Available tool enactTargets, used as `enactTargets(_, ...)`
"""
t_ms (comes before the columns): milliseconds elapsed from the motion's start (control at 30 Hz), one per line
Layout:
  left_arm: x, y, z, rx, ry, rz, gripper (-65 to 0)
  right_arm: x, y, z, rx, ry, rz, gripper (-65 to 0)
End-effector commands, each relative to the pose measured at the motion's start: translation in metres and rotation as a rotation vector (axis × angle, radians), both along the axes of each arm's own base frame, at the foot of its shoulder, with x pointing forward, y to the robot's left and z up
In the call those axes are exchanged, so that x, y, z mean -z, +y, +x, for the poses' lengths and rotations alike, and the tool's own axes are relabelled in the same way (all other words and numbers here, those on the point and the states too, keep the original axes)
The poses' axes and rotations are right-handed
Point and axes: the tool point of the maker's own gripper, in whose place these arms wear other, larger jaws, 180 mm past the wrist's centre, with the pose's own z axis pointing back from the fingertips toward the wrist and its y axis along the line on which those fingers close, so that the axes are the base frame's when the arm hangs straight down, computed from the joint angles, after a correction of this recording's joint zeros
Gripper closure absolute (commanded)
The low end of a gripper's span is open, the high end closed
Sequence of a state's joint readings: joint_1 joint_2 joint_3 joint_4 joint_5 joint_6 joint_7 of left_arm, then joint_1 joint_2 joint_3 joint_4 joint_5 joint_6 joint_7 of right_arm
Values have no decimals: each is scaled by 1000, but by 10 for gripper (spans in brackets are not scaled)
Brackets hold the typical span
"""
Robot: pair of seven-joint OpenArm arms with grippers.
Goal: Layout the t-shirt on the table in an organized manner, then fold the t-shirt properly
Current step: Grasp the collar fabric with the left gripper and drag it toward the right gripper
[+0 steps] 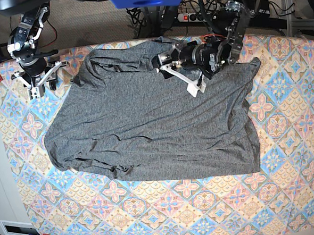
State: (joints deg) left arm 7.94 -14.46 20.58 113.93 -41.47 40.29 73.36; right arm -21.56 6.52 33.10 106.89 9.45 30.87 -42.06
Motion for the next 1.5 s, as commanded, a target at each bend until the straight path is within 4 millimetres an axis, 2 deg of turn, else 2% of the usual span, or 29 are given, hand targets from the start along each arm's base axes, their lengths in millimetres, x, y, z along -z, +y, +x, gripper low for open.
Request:
enactTargets(0,-5,1,2,9,-19,1,-371,-12,-2,7,-8,-45,-12,-204)
enactTargets(100,0,13,-3,26,7,31,-371,-12,-2,7,-8,-45,-12,-204)
enactTargets(233,4,18,-10,36,25,45,-371,-11,-2,7,-7,-43,-10,-204)
enactTargets(333,10,19,-12,32,46,53,-371,-11,-2,7,-7,-44,-10,-204)
enactTargets(467,26,10,-12,12,106,45,-368,-11,-2,7,-7,-44,-10,-204)
enactTargets(533,30,3,-12,34,102,53,-333,-11,-2,7,-7,-44,-10,-204)
enactTargets(600,31,1,-7,45,52,74,-250,-12,-2,8,-8,-45,-11,-204)
enactTargets(700,28,12,4,44,-33,116,-132,-12,-2,8,-8,-45,-11,-204)
enactTargets(800,20,14,5,71,-74,127,-124,-12,-2,8,-8,-47,-10,-204)
enactTargets(900,21,19,3,76,-73,139,-128,-20,0,11,-16,-68,-12,-204)
enactTargets(967,26,24,-4,77,-55,150,-127,-25,11,11,-38,-82,17,-203)
enactTargets(1100,28,26,-7,77,-51,158,-128,-17,49,8,-114,-50,116,-197)
enactTargets(1167,28,26,-7,77,-51,158,-129,-15,68,11,-156,-52,162,-160)
enactTargets(1267,28,26,-6,74,-52,157,-129,-8,92,11,-216,-30,193,-63)
enactTargets(1333,28,25,-6,74,-52,156,-129,4,100,8,-230,2,217,0)
enactTargets(1467,28,25,-7,77,-47,156,-129,47,108,-13,-217,130,280,0)
